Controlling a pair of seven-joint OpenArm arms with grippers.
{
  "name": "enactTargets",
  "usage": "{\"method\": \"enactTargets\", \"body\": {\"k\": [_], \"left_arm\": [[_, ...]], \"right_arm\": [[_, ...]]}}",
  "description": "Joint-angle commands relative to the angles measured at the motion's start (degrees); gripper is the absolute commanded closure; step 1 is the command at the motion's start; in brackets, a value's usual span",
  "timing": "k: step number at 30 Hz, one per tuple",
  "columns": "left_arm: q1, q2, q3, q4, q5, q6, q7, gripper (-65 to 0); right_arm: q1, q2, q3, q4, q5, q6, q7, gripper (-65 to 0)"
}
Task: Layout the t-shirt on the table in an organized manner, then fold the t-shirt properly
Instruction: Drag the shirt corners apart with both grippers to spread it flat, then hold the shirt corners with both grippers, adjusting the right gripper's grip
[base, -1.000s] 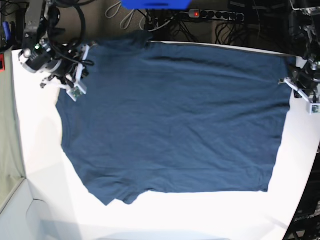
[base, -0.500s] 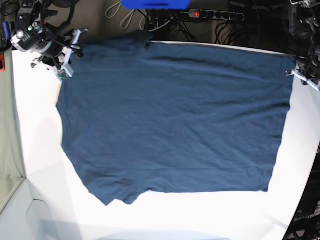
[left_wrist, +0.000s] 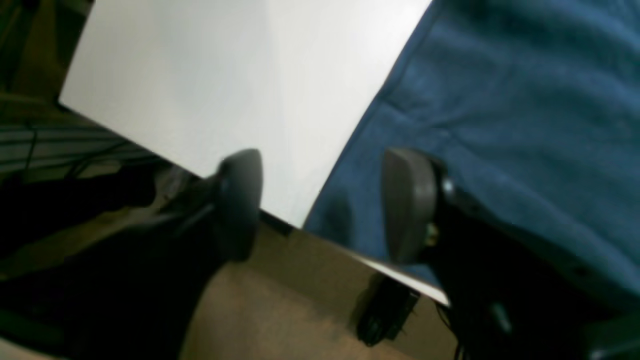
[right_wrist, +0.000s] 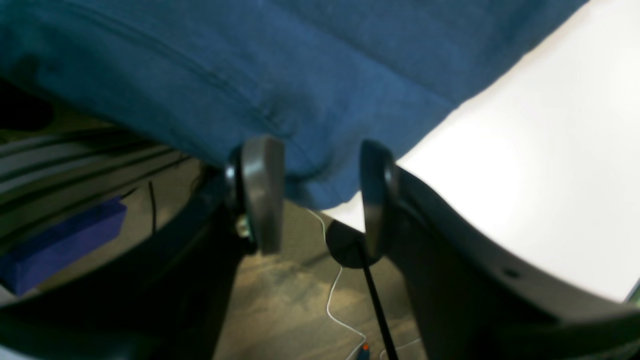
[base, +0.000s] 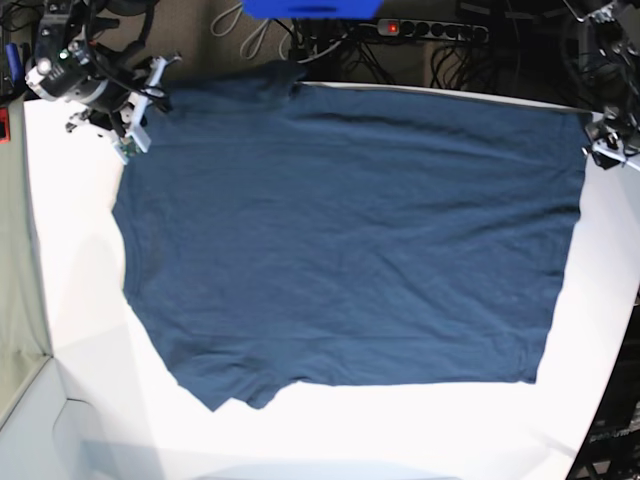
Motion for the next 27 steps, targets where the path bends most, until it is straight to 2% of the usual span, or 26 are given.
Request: {"method": "enactTargets", "body": {"k": [1,5,8,18,23,27], "left_arm": [[0.20,-1.16,-0.55,0.99,0.10,-0.80,0.12,-36.8],[0.55,-0.89,-0.63,0.81,0.63,-9.32,0.38,-34.8],[1.69,-0.54,-0.63,0.29,0.63,-12.58,0.12,-34.8],[2.66,-0.37,-0.55,-0.07,0.72,-12.58,0.03,-34.8],[2.31,-0.37,-0.63,-4.46,0.72,-12.58,-0.06,-34.9],[2.66,-0.45,-0.37,-5.96,0.72,-12.58,-3.75,-35.0]], "right_arm": [[0.04,0.46,0.28,0.83,0.65,-0.05,0.74,-26.2],[0.13,0.46,0.28,0.83,0.65,-0.05,0.74,-26.2],[0.13,0.46,0.28,0.66,0.65,-0.05,0.74,-26.2],[0.48,0.46,0.28,0.66,0.56,-0.05,0.74,-26.2],[0.48,0.46,0.02,0.57,0.56,-0.05,0.74,-26.2],[0.48,0.46,0.02,0.57,0.56,-0.05,0.74,-26.2]]}}
